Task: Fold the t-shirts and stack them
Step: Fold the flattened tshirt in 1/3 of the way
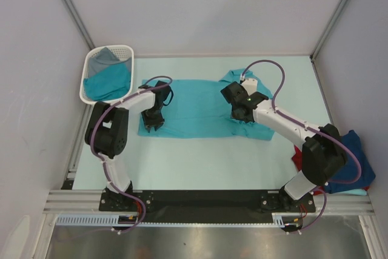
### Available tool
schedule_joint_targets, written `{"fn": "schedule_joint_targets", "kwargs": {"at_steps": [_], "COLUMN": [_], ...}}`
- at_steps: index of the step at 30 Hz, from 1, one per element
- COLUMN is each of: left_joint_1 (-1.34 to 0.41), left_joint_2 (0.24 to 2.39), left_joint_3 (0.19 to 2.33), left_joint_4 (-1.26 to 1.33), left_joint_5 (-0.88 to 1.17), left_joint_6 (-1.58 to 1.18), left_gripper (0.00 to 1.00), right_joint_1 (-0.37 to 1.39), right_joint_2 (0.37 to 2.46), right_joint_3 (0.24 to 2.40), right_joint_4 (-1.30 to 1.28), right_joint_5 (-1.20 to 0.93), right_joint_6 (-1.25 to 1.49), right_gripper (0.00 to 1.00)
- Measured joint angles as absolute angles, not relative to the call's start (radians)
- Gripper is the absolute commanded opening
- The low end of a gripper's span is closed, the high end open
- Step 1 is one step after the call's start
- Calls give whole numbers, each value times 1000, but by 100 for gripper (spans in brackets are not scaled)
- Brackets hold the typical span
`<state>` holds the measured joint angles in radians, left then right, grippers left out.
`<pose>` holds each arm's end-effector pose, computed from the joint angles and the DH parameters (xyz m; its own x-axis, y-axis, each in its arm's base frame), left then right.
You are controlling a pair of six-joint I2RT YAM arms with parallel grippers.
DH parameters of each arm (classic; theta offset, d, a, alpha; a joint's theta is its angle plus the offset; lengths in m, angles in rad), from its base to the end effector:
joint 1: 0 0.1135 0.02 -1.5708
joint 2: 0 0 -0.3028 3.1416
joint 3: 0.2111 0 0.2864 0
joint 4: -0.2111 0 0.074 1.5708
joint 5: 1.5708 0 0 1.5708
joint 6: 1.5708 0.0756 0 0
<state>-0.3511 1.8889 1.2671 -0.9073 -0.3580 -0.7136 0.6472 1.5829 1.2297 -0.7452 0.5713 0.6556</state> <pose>0.3691 -0.1070 0.1421 -0.9112 -0.3191 -0.2607 -0.3809 0.8936 0.2374 0.3197 0.1904 0.2532 -0.7527 0.0740 -0.6542 0.1866 0.9769 -0.1043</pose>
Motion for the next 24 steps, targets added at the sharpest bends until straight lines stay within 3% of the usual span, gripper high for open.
{"fn": "schedule_joint_targets", "kwargs": {"at_steps": [5, 10, 16, 24], "left_joint_1": [-361, -376, -385, -386], "left_joint_2": [1794, 1718, 1702, 1702], "left_joint_3": [1256, 1255, 1227, 1222], "left_joint_4": [-896, -882, -847, -839], "left_joint_5": [-358, -353, -327, -305], "left_joint_6": [-714, -714, -706, -695], "left_gripper": [40, 40, 39, 39], "right_joint_1": [647, 648, 648, 637], "right_joint_2": [1583, 1583, 1597, 1676], "right_joint_3": [1218, 1142, 1100, 1100], "right_joint_4": [-741, -729, -726, -693], "right_joint_5": [569, 557, 539, 526], "right_joint_6": [661, 687, 712, 718], "right_gripper": [41, 15, 0, 0]}}
